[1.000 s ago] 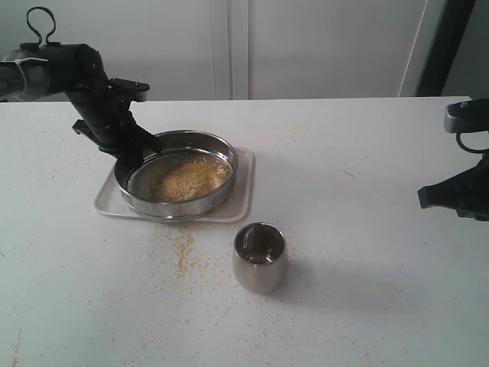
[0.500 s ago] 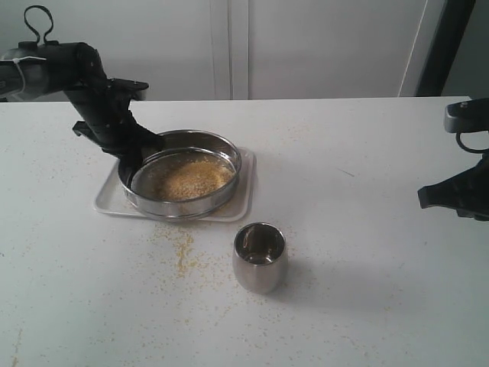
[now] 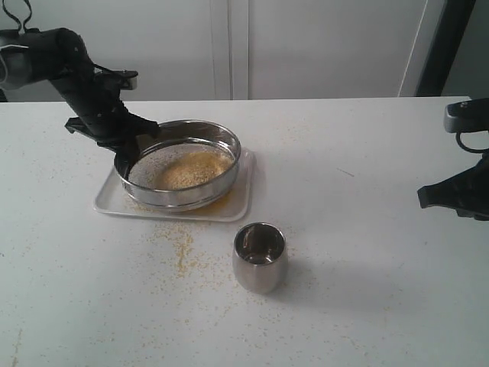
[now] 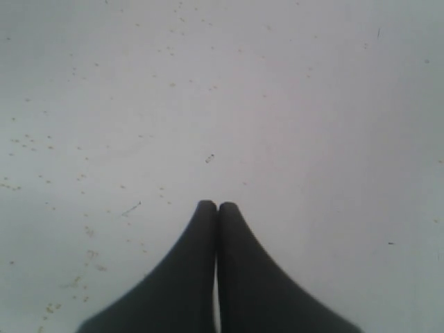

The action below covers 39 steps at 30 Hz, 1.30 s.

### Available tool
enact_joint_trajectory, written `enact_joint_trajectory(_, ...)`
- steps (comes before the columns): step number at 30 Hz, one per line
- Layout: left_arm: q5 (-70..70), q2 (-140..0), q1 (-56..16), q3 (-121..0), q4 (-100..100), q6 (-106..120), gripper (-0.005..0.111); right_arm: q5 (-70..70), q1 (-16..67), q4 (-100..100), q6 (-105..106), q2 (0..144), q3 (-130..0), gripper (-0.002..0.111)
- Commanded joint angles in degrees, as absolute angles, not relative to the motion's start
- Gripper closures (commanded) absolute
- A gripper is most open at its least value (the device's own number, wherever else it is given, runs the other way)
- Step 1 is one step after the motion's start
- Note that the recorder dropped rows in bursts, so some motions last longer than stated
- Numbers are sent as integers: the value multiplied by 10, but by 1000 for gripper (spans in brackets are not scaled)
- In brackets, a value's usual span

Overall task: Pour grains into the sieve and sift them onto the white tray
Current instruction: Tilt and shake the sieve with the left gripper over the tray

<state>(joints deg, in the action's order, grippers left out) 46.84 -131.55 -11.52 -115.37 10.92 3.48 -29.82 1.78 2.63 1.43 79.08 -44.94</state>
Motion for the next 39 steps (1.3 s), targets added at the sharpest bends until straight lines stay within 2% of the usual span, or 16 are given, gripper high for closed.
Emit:
enact_joint_trajectory(1,505,-1296,-82,-1155,174,49,107,-294,14,28,13,789,-452,108)
enact_joint_trajectory(5,500,-1288,-70,-1155,158,46,107,-294,14,28,13,789,-452,108)
enact_joint_trajectory(11,488,-1287,-97,-1155,160,81,107,-294,14,28,13,789,-452,108)
enact_joint_trajectory(16,480,-1287,-67,-1155,163,14,107,-294,14,28,13,789,-452,108)
enact_joint_trajectory(21,507,-1284,-98,-1154,129,133,107,-294,14,28,13,789,-452,108)
enact_joint_trajectory(25,482,-1284,-68,-1154,98,-38,107,-294,14,28,13,789,-452,108)
enact_joint_trajectory(30,486,-1280,-93,-1154,124,123,107,-294,14,28,13,789,-452,108)
enact_joint_trajectory(33,451,-1284,-73,-1154,139,-48,107,-294,14,28,13,789,-452,108)
enact_joint_trajectory(34,451,-1285,-73,-1154,158,-38,107,-294,14,28,13,789,-452,108)
enact_joint_trajectory(36,467,-1287,-101,-1154,172,179,107,-294,14,28,13,789,-452,108)
enact_joint_trajectory(37,473,-1287,-108,-1154,125,169,107,-294,14,28,13,789,-452,108)
enact_joint_trajectory(39,453,-1287,-83,-1154,77,-41,107,-294,14,28,13,789,-452,108)
